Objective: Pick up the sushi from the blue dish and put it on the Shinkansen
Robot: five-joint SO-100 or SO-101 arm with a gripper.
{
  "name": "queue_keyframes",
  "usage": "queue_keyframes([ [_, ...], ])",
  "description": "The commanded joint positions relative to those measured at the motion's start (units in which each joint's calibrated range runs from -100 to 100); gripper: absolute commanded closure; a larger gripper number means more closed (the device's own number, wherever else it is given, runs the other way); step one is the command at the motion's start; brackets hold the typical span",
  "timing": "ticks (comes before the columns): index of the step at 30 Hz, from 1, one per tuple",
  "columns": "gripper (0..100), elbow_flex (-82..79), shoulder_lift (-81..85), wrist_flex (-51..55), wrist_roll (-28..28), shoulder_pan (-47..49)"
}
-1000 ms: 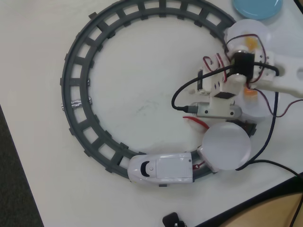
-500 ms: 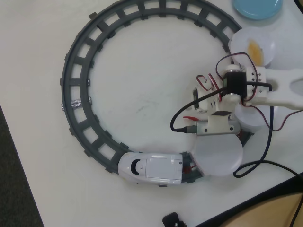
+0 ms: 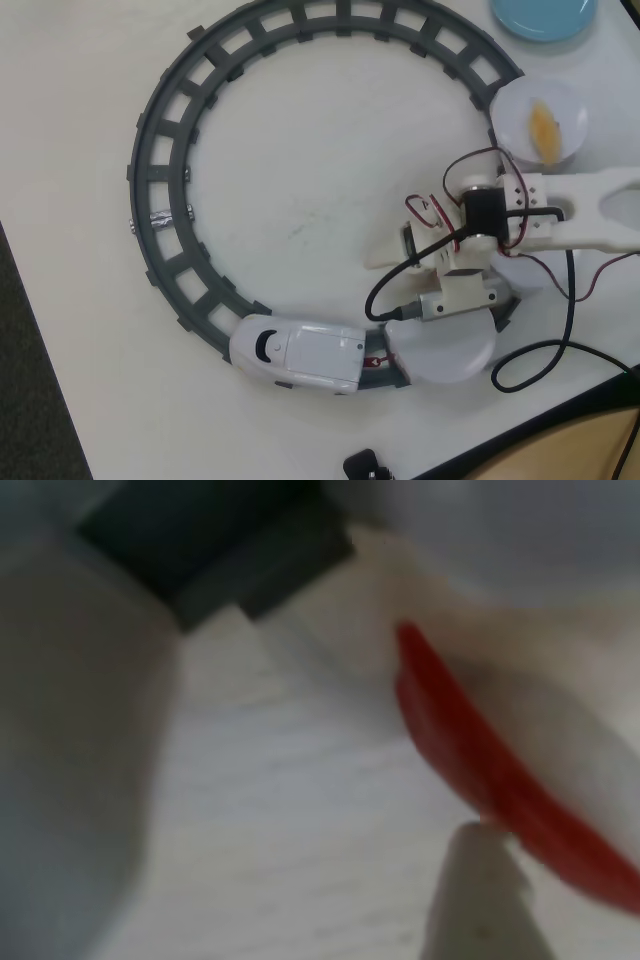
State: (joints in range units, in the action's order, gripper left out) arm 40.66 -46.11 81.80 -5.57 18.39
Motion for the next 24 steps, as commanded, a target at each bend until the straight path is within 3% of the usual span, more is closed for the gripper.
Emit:
queue_keyframes([
  [1,65,3.51,0.05,-0.03,-0.83,0.18],
  [6,68,3.42,0.13,2.71,-0.83,-0.44],
  [19,98,2.97,-0.7,7.93,-0.72,-0.44],
  [24,98,2.97,-0.7,7.16,-0.41,-0.44],
])
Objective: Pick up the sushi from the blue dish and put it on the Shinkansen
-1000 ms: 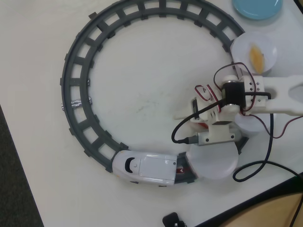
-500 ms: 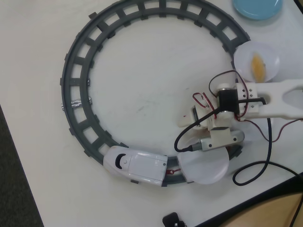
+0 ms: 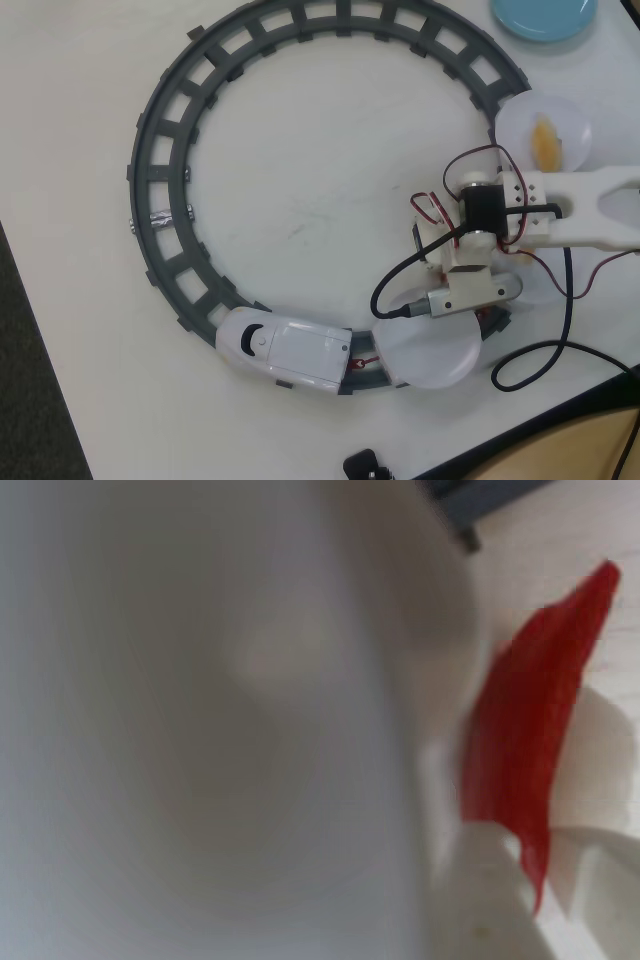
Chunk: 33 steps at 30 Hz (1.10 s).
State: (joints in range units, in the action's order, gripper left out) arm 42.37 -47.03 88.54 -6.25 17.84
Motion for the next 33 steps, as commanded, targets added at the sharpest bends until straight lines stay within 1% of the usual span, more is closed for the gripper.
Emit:
queue_keyframes([
  [1,98,1.44,0.39,0.42,0.32,0.12],
  [6,98,7.54,3.4,-2.4,0.38,-1.12],
  [13,98,7.72,10.33,-9.93,0.64,-1.03],
  [17,98,7.72,13.5,-15.41,2.89,-0.06],
  [20,98,7.72,16.18,-18.06,4.36,3.2],
  [23,98,7.72,17.26,-18.92,5.67,6.72],
  [29,98,7.36,17.26,-18.41,6.56,12.18],
  [33,98,5.57,16.76,-17.98,6.83,13.14],
])
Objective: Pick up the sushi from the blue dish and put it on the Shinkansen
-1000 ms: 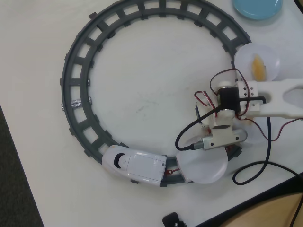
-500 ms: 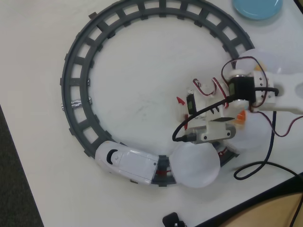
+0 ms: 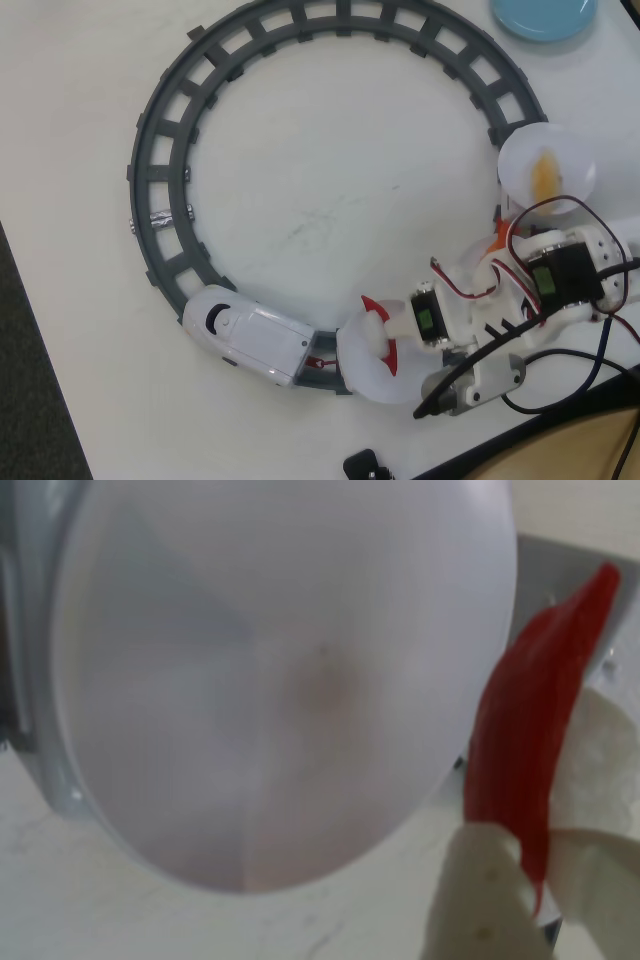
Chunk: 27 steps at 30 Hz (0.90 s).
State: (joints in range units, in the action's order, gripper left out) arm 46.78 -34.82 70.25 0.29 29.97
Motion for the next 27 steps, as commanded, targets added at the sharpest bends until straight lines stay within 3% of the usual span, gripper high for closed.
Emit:
queue_keyframes([
  [1,98,0.35,4.38,0.31,0.29,1.01],
  [13,95,-6.57,4.05,2.28,0.29,1.01],
  [20,70,-5.76,4.38,1.76,3.02,1.98],
  [27,58,0.98,10.06,1.16,3.07,1.37],
])
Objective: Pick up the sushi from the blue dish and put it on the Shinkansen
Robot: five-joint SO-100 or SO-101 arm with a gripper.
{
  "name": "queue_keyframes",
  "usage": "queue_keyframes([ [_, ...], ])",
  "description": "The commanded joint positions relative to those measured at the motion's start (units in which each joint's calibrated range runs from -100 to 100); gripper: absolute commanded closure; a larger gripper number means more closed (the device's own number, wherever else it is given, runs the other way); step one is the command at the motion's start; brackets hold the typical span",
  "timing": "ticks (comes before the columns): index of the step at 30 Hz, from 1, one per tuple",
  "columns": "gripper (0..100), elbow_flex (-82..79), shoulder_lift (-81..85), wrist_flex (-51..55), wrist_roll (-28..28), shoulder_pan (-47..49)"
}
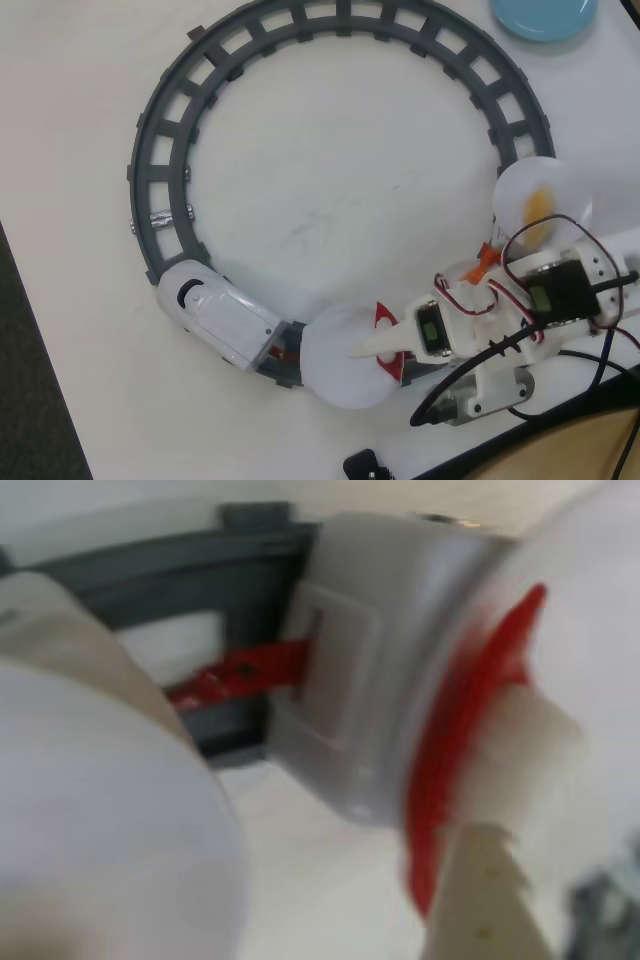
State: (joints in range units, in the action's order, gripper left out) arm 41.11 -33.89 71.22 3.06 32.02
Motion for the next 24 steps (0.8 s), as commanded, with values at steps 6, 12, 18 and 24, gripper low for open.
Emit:
queue_keyframes([
  [6,58,7.19,21.49,14.41,-0.02,-13.45],
  [12,58,-3.85,23.67,28.27,-0.12,-34.31],
  [18,58,-24.05,23.5,26.22,-0.02,-53.5],
  [24,58,-41.92,26.67,14.66,-1.07,-58.16],
])
